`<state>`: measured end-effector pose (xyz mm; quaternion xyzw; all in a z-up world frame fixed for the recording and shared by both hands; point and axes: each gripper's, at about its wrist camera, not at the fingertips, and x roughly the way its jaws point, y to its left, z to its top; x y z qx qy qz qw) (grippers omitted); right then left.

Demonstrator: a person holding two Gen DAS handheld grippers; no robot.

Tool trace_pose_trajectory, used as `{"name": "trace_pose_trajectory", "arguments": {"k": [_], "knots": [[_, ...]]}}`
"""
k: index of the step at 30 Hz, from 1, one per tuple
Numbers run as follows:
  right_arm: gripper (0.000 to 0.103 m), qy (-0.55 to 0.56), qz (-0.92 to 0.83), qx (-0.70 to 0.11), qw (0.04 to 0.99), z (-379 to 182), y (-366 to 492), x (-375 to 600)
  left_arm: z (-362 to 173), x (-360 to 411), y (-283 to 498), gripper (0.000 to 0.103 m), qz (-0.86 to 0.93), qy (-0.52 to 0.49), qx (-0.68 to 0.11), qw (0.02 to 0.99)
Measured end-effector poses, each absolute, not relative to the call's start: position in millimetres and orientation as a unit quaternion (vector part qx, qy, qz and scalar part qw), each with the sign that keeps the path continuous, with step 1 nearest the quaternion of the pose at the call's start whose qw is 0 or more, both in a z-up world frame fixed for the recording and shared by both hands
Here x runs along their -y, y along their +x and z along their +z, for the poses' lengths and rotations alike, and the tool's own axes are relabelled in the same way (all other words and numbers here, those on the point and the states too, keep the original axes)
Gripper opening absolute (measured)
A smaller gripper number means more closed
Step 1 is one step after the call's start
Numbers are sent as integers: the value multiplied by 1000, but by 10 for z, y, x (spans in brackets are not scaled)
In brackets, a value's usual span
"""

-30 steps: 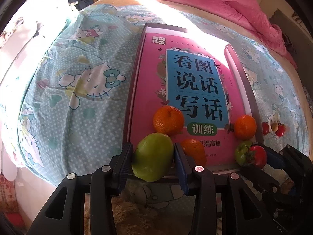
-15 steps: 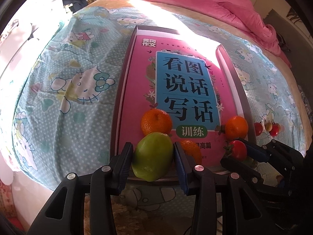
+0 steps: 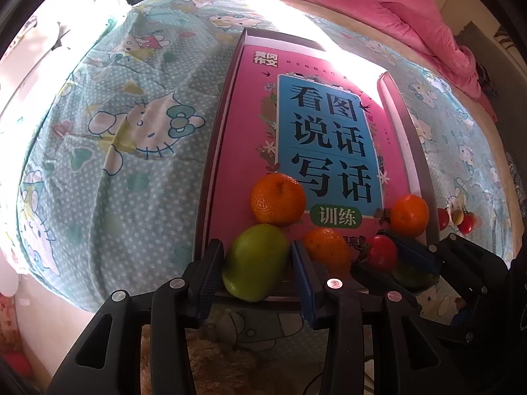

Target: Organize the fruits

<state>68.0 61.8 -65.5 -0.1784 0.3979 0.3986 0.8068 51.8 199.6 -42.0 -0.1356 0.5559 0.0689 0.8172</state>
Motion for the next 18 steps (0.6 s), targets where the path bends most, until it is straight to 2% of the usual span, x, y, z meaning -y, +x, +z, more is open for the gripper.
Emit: {"name": "trace_pose_trajectory", "arguments": {"k": [18], "knots": [[30, -199, 402, -395, 802, -675, 593, -619, -438, -1985, 546, 43, 70, -132, -557, 817]]}}
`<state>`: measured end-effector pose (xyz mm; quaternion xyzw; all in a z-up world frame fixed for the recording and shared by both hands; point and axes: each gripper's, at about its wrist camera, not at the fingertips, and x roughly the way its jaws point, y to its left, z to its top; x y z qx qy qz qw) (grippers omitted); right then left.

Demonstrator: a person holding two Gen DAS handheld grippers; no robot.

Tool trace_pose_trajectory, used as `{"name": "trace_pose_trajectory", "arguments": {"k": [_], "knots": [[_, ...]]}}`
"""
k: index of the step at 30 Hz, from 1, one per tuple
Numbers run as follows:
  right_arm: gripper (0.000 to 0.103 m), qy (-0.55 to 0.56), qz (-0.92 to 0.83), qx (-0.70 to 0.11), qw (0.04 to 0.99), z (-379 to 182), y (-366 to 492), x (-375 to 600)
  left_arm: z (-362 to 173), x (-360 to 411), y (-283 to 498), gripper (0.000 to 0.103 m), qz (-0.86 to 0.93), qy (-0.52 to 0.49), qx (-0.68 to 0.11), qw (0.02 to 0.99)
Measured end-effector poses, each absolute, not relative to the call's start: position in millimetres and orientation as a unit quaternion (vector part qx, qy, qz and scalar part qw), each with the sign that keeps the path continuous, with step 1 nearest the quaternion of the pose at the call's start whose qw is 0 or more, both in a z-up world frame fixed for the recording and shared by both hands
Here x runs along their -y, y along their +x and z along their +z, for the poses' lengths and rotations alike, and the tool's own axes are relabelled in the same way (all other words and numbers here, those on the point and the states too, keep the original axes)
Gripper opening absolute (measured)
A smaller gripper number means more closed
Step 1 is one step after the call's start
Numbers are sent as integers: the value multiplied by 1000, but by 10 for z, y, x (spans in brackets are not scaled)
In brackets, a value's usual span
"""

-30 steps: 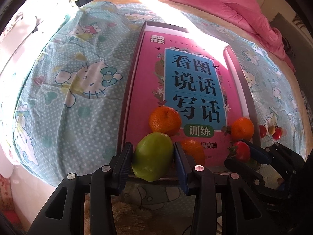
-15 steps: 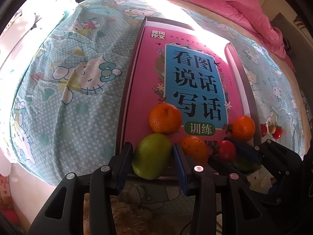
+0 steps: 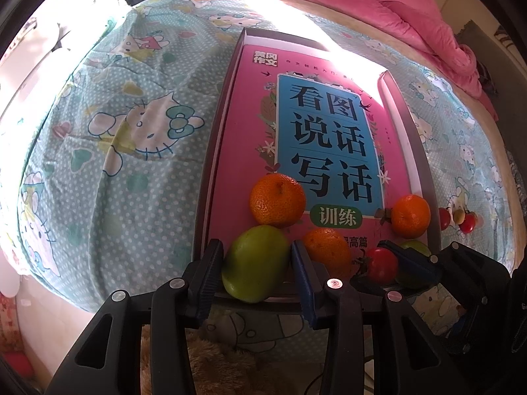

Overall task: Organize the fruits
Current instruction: 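Lower the green apple onto the book and open the left gripper while the right releases the tomato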

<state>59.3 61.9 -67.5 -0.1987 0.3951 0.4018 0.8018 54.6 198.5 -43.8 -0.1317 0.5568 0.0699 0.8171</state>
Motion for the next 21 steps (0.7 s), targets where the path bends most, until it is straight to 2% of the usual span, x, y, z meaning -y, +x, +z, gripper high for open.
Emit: {"name": "trace_pose_trajectory", "arguments": {"k": [21], "knots": [[32, -164, 417, -399, 800, -623, 548, -468, -414, -1977, 537, 43, 69, -132, -555, 818]]}}
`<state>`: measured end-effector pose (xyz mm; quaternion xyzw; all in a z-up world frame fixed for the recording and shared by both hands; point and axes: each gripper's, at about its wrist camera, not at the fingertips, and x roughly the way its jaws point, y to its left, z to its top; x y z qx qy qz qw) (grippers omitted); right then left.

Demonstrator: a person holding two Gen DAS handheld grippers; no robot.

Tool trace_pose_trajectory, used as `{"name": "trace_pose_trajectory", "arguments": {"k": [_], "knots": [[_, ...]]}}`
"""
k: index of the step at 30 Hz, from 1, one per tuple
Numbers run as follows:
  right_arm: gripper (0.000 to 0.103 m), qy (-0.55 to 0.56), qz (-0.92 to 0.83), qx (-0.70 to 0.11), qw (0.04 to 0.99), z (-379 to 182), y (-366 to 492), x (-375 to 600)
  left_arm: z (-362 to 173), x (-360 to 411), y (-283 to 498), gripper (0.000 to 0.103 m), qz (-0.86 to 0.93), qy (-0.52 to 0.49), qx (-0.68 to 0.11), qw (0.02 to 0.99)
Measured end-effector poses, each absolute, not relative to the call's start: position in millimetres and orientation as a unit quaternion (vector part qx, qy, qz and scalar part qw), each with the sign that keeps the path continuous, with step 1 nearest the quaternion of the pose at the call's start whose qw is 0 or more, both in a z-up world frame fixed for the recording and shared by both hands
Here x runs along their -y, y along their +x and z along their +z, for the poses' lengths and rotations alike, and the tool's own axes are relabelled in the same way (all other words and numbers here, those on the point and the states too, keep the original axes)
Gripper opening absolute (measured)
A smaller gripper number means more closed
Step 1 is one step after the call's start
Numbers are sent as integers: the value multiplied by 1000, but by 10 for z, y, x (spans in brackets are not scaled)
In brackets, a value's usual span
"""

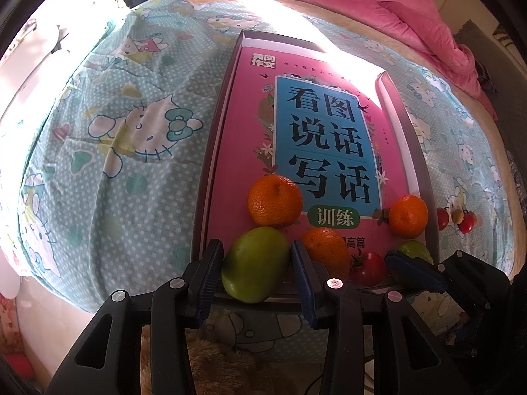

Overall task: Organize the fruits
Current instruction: 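Lower the green apple onto the book and open the left gripper while the right releases the tomato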

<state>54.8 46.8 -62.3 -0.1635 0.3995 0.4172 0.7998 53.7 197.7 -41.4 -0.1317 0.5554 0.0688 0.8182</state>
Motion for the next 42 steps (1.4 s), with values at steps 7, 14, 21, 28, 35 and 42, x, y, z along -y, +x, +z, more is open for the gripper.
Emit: {"name": "trace_pose_trajectory", "arguments": {"k": [7, 14, 21, 28, 35, 42], "knots": [[40, -148, 423, -395, 802, -568, 526, -393, -379, -1976, 528, 45, 68, -133, -553, 820], [42, -133, 424, -390, 807, -514, 529, -315, -366, -1984, 511, 45, 71, -134, -551, 821], [47, -128, 426, -386, 808, -496, 504, -273, -323, -2005, 478, 50, 76, -137, -543, 825], [49, -125, 426, -378, 812, -458, 489, -228, -240, -1988, 446, 56, 84, -130, -530, 834], [53, -116, 421, -375, 818, -416, 498, -146, -144, -1946, 407, 65, 77, -131, -516, 843], [59, -111, 417, -368, 824, -358, 514, -81, -38, -1869, 373, 70, 78, -120, -505, 851]]}}
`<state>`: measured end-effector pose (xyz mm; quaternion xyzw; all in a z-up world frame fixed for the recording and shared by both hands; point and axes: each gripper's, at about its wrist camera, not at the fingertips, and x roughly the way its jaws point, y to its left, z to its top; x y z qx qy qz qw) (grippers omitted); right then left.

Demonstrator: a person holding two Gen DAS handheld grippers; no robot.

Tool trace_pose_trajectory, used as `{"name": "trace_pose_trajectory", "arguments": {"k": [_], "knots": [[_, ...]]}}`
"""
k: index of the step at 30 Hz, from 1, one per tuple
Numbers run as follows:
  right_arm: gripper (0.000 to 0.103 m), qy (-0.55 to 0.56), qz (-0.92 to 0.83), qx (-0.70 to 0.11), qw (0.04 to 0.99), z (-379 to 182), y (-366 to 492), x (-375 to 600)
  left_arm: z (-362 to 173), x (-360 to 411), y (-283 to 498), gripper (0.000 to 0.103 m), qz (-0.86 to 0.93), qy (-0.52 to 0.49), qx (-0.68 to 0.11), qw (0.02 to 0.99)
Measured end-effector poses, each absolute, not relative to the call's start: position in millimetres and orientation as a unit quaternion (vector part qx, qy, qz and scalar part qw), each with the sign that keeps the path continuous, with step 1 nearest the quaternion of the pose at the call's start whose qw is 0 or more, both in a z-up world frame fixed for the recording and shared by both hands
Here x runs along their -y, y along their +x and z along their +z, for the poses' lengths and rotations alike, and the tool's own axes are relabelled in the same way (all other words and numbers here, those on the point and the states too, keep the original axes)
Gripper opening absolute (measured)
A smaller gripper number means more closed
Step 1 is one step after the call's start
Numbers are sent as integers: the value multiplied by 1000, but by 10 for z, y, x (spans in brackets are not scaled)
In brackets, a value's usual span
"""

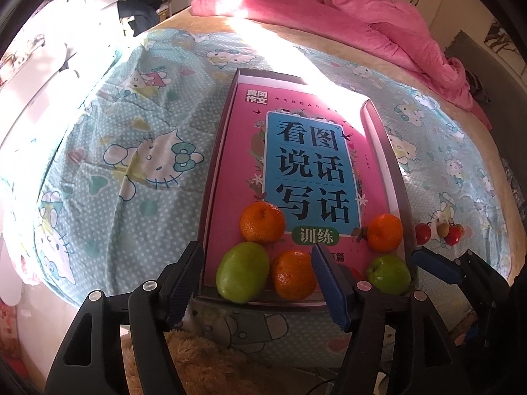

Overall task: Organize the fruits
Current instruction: 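Lower the green apple onto the book and open the left gripper while the right releases the tomato, then withdraw both grippers from the book toward the loose tomatoes on the sheet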

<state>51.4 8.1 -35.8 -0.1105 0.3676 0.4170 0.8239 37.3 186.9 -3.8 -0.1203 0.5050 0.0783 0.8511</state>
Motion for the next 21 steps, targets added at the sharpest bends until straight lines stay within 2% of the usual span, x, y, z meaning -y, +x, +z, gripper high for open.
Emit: {"name": "trace_pose_trajectory", "arguments": {"k": [6, 7, 8, 9, 21], "knots": [[67, -100, 416, -346, 835, -257, 477, -2, 62, -1865, 334, 71, 82, -129, -491, 857], [69, -99, 415, -342, 837, -239, 471, 7, 76, -1869, 328, 72, 83, -132, -489, 858], [70, -98, 415, -339, 839, -222, 466, 19, 87, -1875, 326, 79, 85, -135, -487, 859], [71, -97, 415, -338, 839, -208, 465, 23, 105, -1879, 320, 80, 89, -138, -483, 860], [72, -88, 405, -320, 852, -53, 448, 164, 314, -1661, 332, 80, 76, -129, -462, 874]]}}
